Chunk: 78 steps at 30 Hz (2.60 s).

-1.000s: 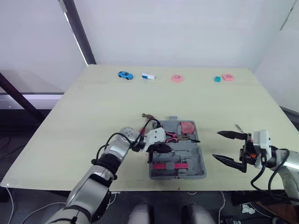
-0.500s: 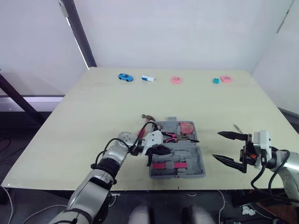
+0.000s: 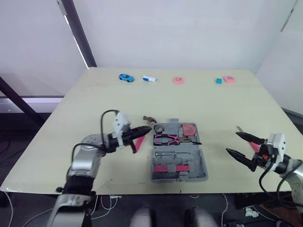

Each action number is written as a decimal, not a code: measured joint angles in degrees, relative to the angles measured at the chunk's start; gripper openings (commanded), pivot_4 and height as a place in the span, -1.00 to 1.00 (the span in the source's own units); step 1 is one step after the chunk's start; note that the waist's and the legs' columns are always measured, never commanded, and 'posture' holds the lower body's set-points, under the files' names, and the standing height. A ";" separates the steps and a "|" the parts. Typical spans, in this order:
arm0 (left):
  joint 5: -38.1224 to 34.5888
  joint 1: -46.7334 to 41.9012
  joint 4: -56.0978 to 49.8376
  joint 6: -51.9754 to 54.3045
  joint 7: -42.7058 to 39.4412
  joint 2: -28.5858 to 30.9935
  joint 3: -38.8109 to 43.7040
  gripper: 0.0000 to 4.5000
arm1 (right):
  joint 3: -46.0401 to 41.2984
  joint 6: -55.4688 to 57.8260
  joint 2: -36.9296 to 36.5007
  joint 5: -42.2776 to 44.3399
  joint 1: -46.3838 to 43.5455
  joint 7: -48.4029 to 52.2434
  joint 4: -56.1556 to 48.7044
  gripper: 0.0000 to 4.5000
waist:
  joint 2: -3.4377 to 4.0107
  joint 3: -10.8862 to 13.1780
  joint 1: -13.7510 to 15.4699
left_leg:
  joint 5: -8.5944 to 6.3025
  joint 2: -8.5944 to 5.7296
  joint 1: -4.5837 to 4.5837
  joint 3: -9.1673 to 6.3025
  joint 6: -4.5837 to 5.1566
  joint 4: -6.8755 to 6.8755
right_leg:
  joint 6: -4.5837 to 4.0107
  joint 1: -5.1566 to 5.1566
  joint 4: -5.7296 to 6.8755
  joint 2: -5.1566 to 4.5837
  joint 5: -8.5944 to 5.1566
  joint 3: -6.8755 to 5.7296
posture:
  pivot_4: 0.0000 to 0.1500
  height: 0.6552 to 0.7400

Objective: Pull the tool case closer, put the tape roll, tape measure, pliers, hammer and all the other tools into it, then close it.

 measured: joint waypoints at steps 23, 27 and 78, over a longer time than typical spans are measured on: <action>-5.47 39.56 -11.92 0.34 12.28 0.44 22.98 0.98 | -18.67 -5.36 2.00 1.86 18.29 -4.85 11.57 1.00 | 0.10 -0.01 0.12 | -0.22 0.09 0.02 0.07 -0.32 -0.52 | 0.22 -0.20 -0.57 -1.11 -0.20 -0.19 | 1.00 0.99; -5.72 40.67 -12.16 -0.02 12.78 -0.16 23.30 0.98 | -19.80 -6.25 1.97 2.03 18.44 -4.36 13.58 1.00 | 0.10 -0.01 0.08 | -0.21 0.08 0.02 0.07 -0.32 -0.70 | 0.23 -0.20 -0.75 -1.10 -0.20 -0.24 | 1.00 0.99; 14.66 -17.25 23.54 11.95 37.85 -14.79 -7.27 0.98 | 2.20 12.75 -3.80 8.28 -1.20 -0.13 -21.39 1.00 | -0.12 0.05 0.55 | 0.00 -0.21 -0.04 0.05 0.00 -0.91 | 0.19 0.08 -0.94 -0.32 0.11 -0.67 | 1.00 0.99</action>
